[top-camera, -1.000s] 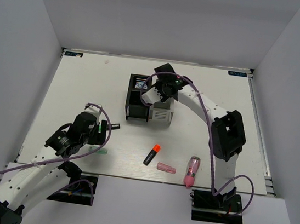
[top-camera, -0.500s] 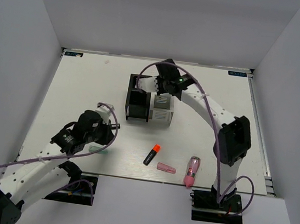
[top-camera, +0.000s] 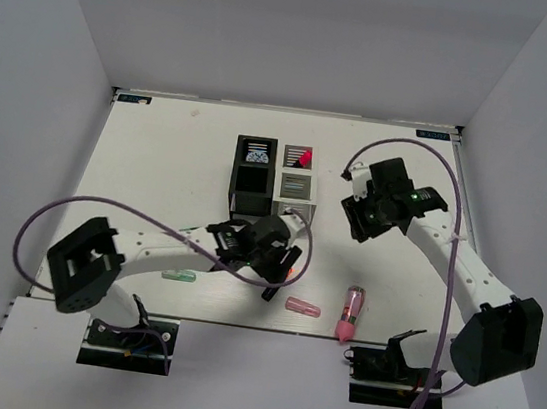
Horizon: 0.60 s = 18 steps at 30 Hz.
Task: Sort the stationery into containers
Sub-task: Pick up the pen from the center of the board.
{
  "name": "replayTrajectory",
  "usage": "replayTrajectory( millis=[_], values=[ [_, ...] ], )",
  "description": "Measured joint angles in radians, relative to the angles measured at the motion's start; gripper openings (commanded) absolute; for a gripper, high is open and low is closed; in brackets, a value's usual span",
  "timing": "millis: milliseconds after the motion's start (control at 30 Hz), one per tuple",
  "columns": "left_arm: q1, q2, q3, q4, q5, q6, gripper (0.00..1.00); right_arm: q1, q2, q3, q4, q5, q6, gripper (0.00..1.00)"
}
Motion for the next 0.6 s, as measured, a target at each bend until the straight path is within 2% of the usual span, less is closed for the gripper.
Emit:
replayTrajectory(
  millis=[67, 267, 600],
  values=[
    [-0.02, 0.085, 0.053, 0.013, -0.036, 0.012, 0.72, -0.033, -0.009, -0.062, 0.008, -0.039, 0.05, 0.61],
    [-0.045, 0.281, 0.192, 0.02, -0.118, 0.055, 0.72, -0.125, -0.056, -0.119, 0.047, -0.154, 0.147, 0.64],
    [-0.048, 0.364, 0.223, -0.008, -0.131, 0.048, 0.68, -0.248, -0.088, -0.185, 0.116, -0.297, 0.208, 0.67]
  ],
)
